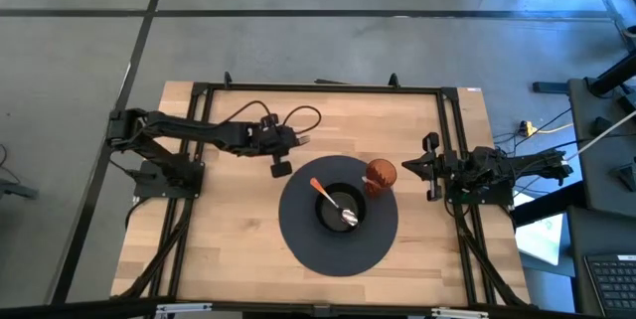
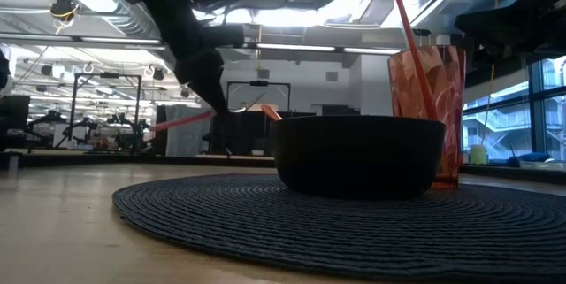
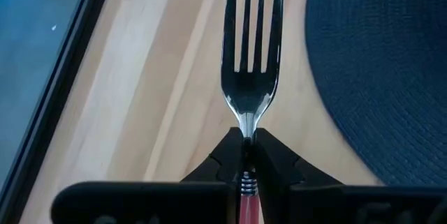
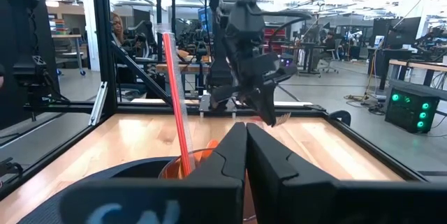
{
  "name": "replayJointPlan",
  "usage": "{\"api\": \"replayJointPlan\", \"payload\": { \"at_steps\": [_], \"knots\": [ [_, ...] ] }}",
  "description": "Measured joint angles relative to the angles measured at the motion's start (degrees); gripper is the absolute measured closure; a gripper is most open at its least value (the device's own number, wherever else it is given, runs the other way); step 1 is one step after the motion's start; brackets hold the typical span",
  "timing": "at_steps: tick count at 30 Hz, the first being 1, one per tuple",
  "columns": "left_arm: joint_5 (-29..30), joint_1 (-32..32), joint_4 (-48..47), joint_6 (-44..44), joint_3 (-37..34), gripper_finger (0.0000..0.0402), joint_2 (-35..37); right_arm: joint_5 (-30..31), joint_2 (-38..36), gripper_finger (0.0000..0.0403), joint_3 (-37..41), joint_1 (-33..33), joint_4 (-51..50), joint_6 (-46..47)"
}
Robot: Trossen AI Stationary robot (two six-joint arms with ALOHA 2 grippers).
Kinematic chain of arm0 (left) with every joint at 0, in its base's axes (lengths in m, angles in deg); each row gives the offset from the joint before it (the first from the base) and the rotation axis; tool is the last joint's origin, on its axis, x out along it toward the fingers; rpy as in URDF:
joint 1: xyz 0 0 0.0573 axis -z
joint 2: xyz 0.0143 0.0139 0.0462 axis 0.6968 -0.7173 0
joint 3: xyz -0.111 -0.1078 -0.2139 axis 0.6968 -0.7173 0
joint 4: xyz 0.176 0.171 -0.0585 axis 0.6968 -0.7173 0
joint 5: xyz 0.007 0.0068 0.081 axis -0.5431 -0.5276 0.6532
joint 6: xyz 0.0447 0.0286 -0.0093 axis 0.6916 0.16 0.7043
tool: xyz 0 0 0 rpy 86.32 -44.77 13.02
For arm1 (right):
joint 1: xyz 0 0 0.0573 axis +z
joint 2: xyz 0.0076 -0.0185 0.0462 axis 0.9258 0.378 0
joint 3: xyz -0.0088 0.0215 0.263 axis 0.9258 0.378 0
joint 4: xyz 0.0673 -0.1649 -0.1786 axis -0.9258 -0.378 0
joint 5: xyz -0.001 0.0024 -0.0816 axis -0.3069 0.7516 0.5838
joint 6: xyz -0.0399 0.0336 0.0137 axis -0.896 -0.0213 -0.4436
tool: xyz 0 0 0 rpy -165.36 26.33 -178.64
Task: Pick & Place Utensil
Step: Put the pink fork into the black bowl
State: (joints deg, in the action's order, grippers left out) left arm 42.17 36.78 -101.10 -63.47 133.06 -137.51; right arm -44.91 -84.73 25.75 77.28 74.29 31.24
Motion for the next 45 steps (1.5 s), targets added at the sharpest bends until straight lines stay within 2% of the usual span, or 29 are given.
{"api": "replayJointPlan", "payload": {
  "at_steps": [4,8,10,14,19,26,35,43,45],
  "knots": [
    [1.0,1.2,0.6,0.0,0.7,0.0388,0.0,0.0,0.0,0.0393,0.0,0.0,0.0,0.0],
    [3.2,5.2,-0.9,-0.1,5.4,0.0388,0.0,0.0,0.0,0.0393,0.0,0.0,0.0,0.0],
    [7.3,8.4,-4.5,-0.1,9.2,0.0389,0.0,0.0,0.0,0.0393,0.0,0.0,0.0,0.0],
    [19.4,15.8,-13.0,0.4,16.1,0.0389,-0.3,0.0,0.0,0.0393,0.0,0.0,0.0,0.0],
    [25.6,23.6,-17.6,-0.9,22.0,0.0389,-2.7,0.0,0.0,0.0393,0.0,0.0,0.0,0.0],
    [29.6,28.7,-19.7,4.1,31.8,0.0389,-14.1,0.0,0.0,0.0393,0.0,0.0,0.3,0.2],
    [32.2,31.5,-25.5,17.4,43.9,0.0389,-31.0,0.0,0.0,0.0393,0.0,0.0,0.2,0.2],
    [32.8,33.1,-28.9,20.7,53.8,0.0389,-41.1,0.0,0.0,0.0393,0.0,0.0,0.0,0.2],
    [35.1,33.3,-30.1,22.7,55.3,0.0389,-43.1,0.0,0.0,0.0393,0.0,0.0,0.0,0.2]
  ]
}}
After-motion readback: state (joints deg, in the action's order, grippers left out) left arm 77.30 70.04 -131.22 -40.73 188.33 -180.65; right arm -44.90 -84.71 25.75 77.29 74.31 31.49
